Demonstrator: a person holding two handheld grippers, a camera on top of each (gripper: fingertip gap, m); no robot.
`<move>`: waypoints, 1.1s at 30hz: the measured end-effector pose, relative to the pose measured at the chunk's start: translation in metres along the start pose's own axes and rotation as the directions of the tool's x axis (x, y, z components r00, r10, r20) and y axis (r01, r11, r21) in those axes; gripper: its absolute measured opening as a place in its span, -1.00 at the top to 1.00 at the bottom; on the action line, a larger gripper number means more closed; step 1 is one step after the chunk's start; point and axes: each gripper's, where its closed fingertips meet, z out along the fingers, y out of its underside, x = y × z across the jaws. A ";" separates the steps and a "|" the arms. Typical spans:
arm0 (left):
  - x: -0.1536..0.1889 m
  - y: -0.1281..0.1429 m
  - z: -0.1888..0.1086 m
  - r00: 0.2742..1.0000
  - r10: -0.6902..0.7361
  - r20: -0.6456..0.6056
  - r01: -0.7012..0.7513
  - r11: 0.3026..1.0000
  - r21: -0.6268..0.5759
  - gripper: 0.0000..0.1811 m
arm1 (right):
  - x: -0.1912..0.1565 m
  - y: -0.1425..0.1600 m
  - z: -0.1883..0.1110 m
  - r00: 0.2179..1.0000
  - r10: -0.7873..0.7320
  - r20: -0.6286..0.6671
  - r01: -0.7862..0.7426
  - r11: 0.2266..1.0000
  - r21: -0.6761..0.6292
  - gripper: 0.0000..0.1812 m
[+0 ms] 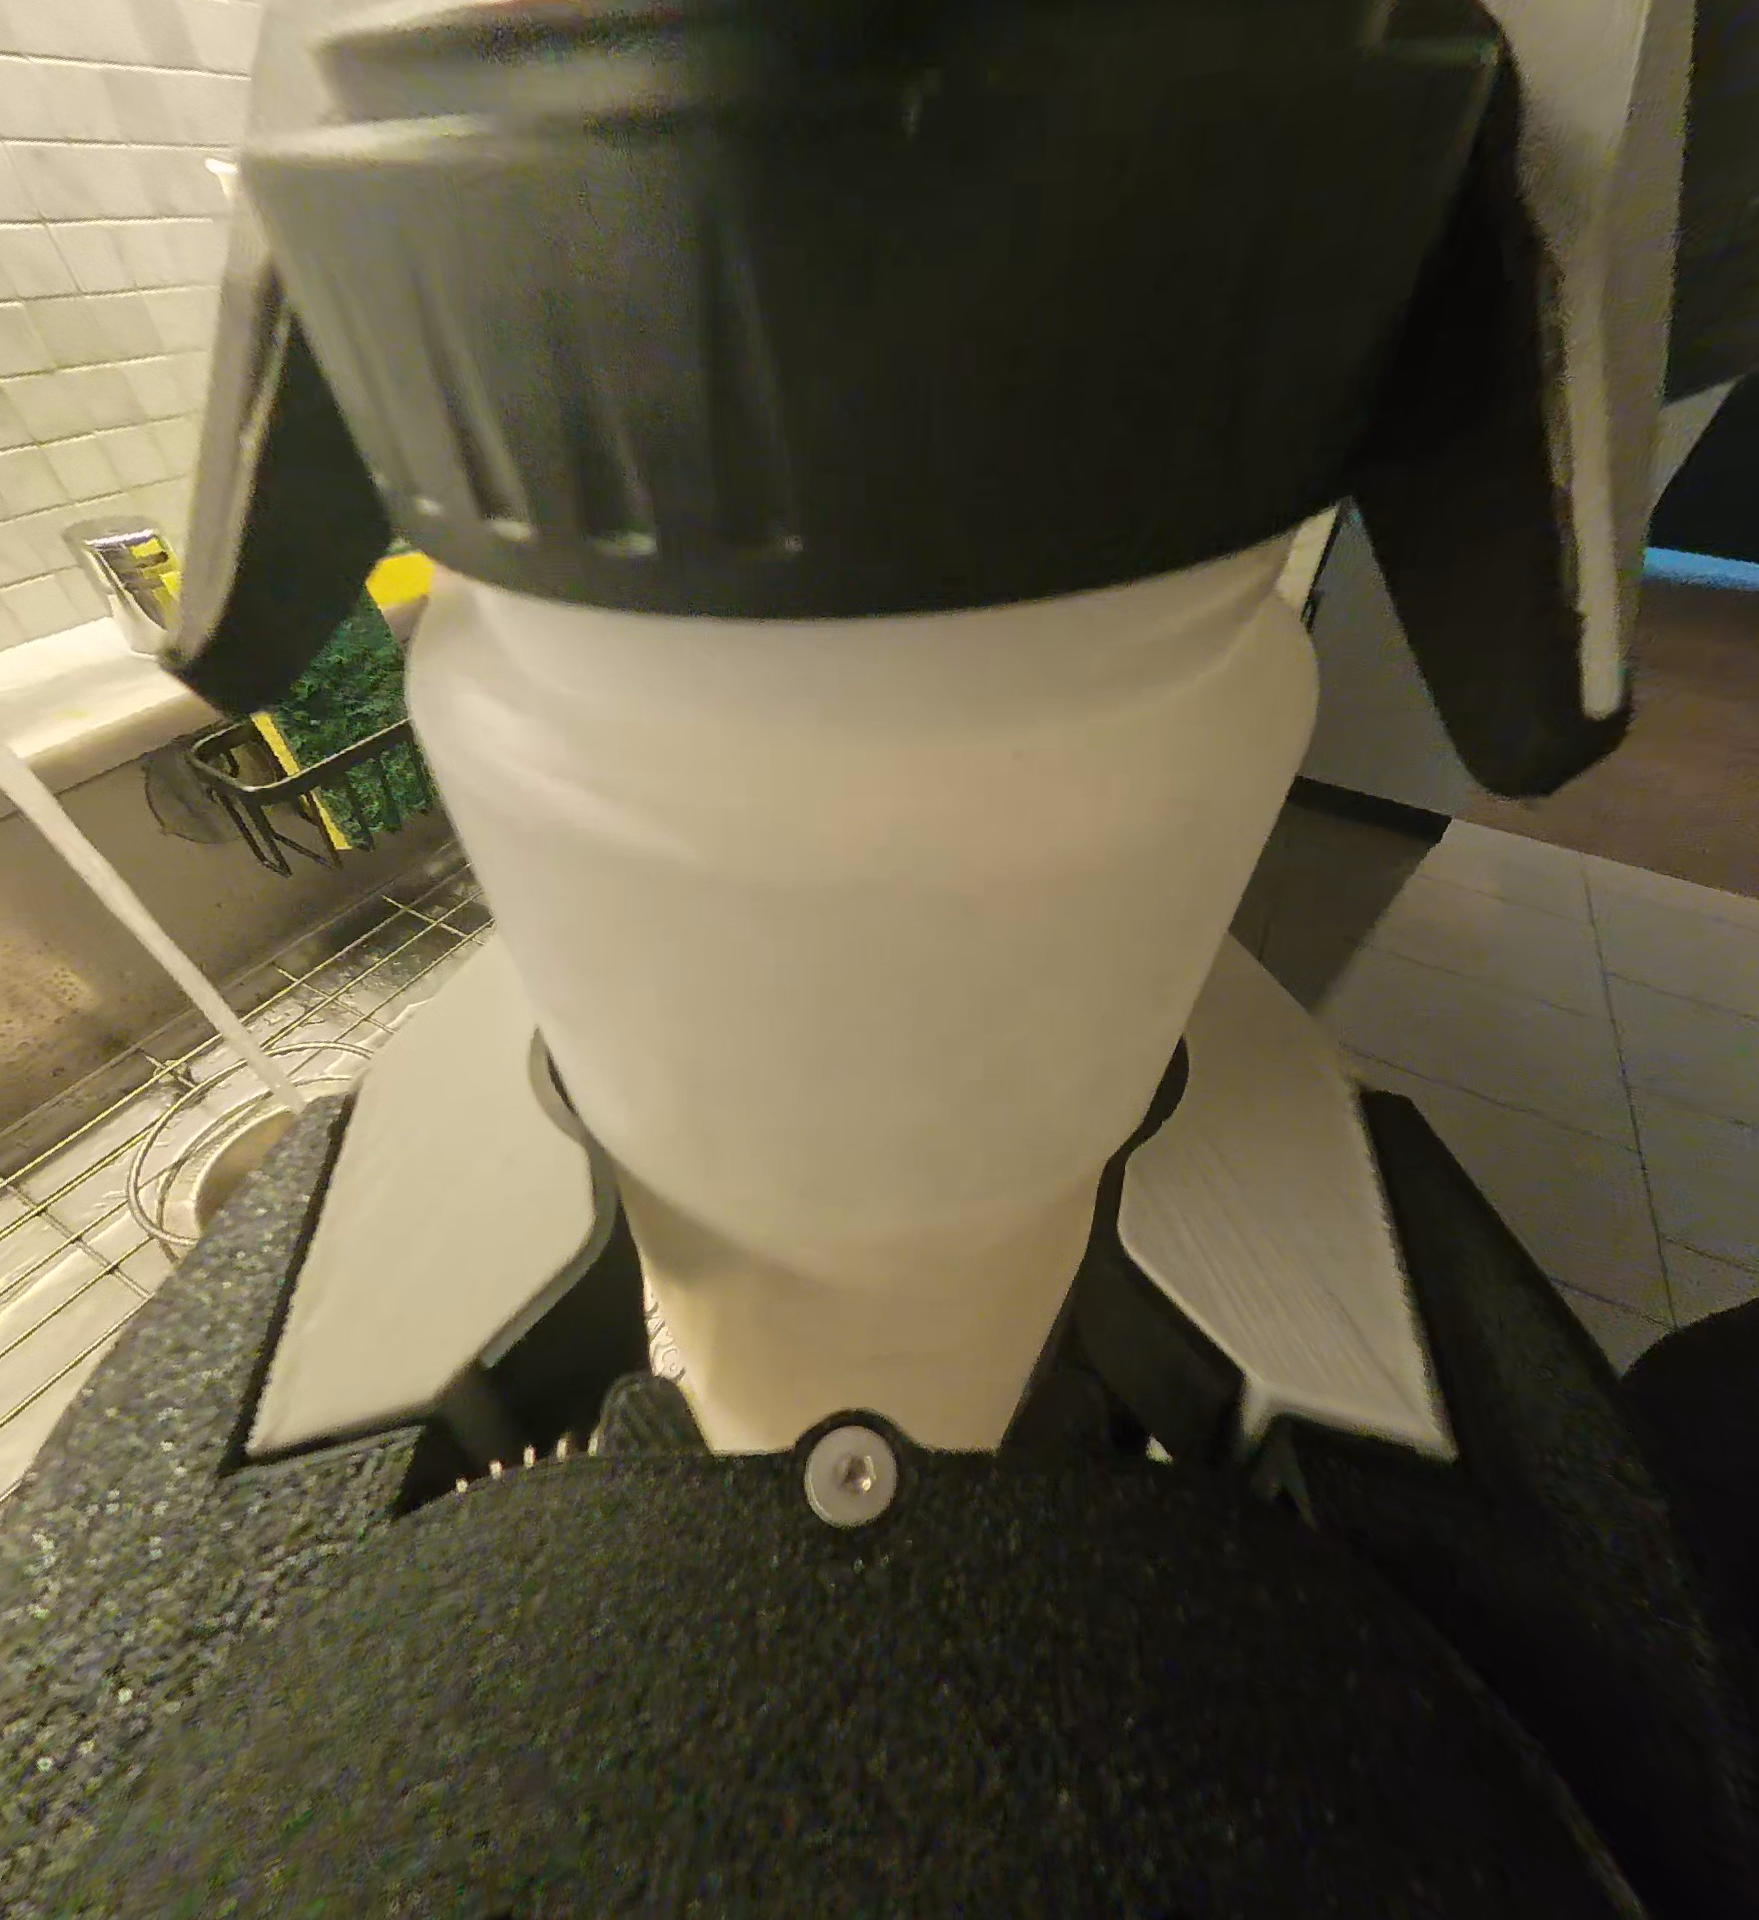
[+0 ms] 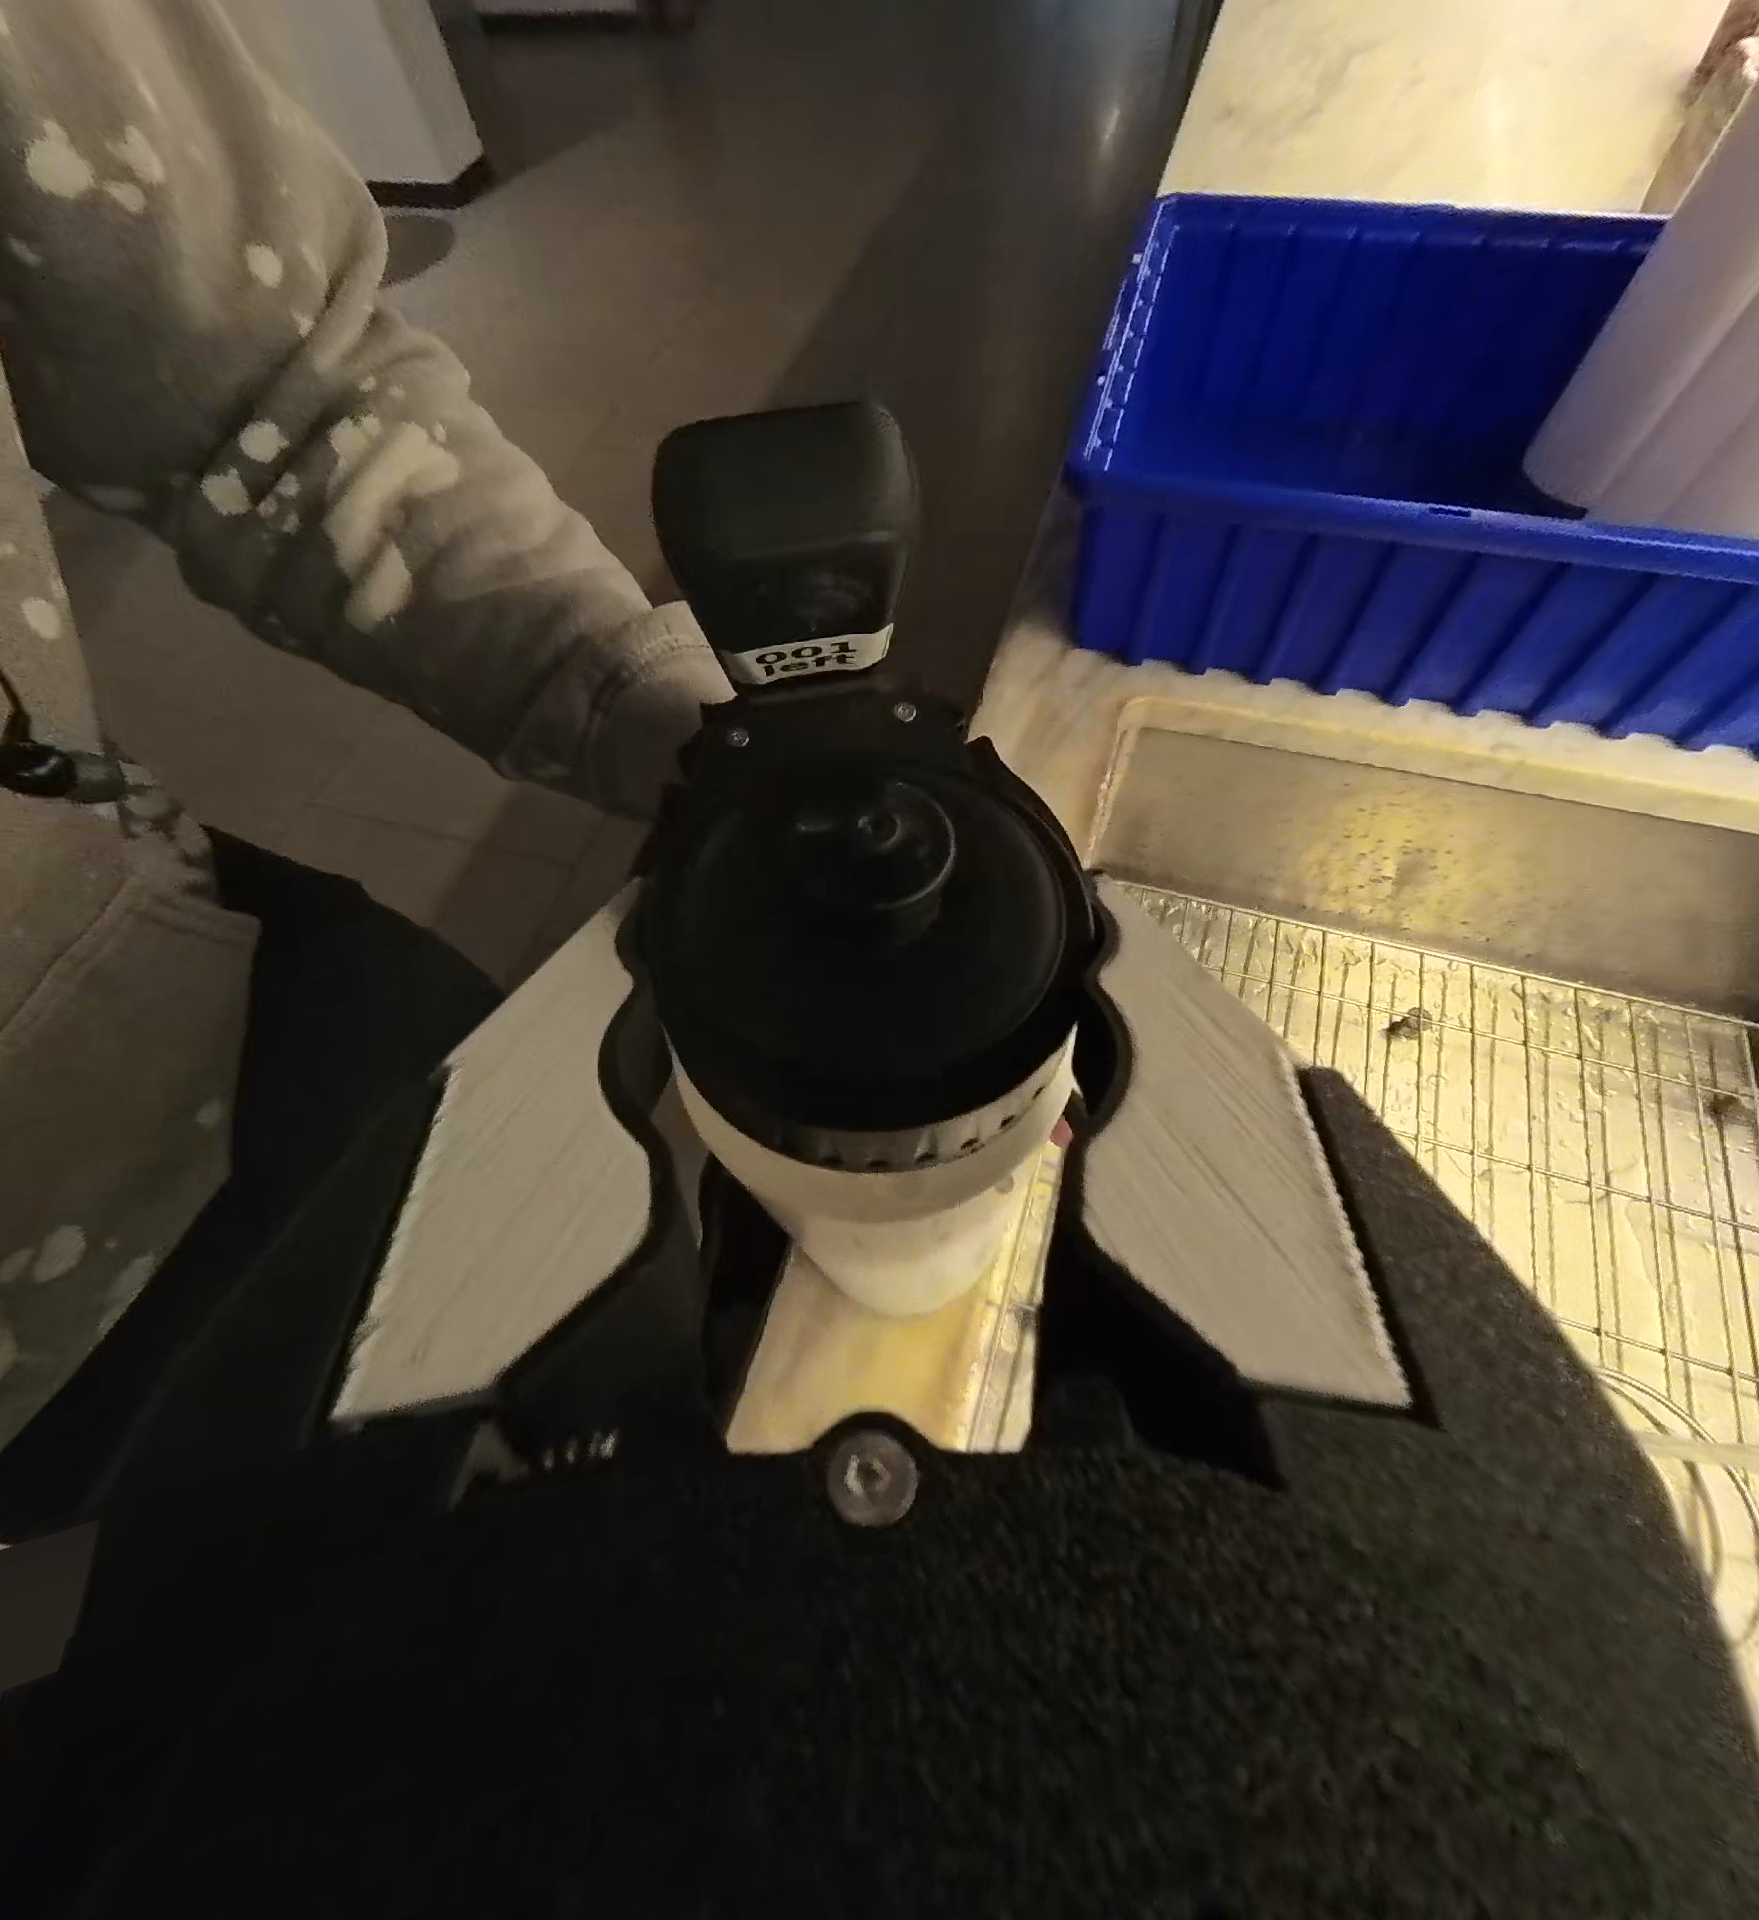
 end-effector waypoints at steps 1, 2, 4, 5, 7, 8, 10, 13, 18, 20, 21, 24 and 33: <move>0.000 0.000 0.000 1.000 0.002 0.002 -0.002 1.000 0.001 -0.18 | 0.000 0.000 0.000 1.000 0.006 -0.016 -0.006 1.000 0.010 0.13; 0.000 0.001 0.000 1.000 0.004 0.008 -0.004 1.000 0.001 -0.15 | 0.001 0.000 0.000 0.999 0.014 -0.047 -0.013 1.000 0.023 0.13; -0.001 0.000 0.000 1.000 0.001 0.018 -0.001 1.000 0.003 -0.15 | 0.003 0.000 -0.001 0.992 0.019 -0.128 -0.013 0.999 0.046 0.14; -0.001 0.001 0.000 1.000 0.001 0.015 -0.001 1.000 0.001 -0.15 | 0.004 0.001 -0.001 0.987 0.014 -0.162 -0.004 0.998 0.061 0.13; -0.001 0.001 0.001 1.000 0.000 0.009 0.000 1.000 0.000 -0.15 | 0.007 0.000 -0.001 0.977 0.034 -0.211 -0.015 0.996 0.092 0.14; -0.002 0.001 0.000 1.000 -0.001 0.009 0.001 1.000 0.002 -0.15 | 0.007 -0.001 -0.001 0.971 0.049 -0.233 -0.025 0.994 0.102 0.14; -0.002 0.001 0.000 1.000 0.001 0.018 -0.001 1.000 0.003 -0.15 | 0.008 -0.001 -0.001 0.957 0.072 -0.279 -0.040 0.992 0.120 0.13; -0.004 0.001 -0.001 0.999 -0.003 0.042 0.003 1.000 0.010 -0.15 | 0.012 -0.002 -0.001 0.913 0.131 -0.387 -0.076 0.985 0.153 0.14; -0.010 0.000 0.002 0.997 -0.019 0.079 0.018 1.000 0.015 -0.15 | 0.026 0.002 -0.011 0.676 0.309 -0.669 -0.161 0.948 0.275 0.13; -0.009 0.000 0.002 0.997 -0.012 0.080 0.010 1.000 0.020 -0.14 | 0.021 0.004 -0.007 0.669 0.295 -0.682 -0.152 0.953 0.263 -0.03; -0.009 0.000 0.002 0.997 -0.011 0.079 0.009 1.000 0.021 -0.16 | 0.017 0.002 -0.005 0.709 0.285 -0.645 -0.145 0.954 0.263 -0.12; -0.008 0.001 0.001 0.998 -0.008 0.065 0.007 1.000 0.009 -0.16 | 0.013 -0.011 -0.015 0.840 0.214 -0.498 -0.096 0.963 0.252 -0.16; -0.010 0.001 0.000 0.997 -0.010 0.074 0.009 1.000 0.011 -0.16 | 0.012 -0.016 -0.006 0.916 0.132 -0.378 -0.062 0.980 0.192 0.15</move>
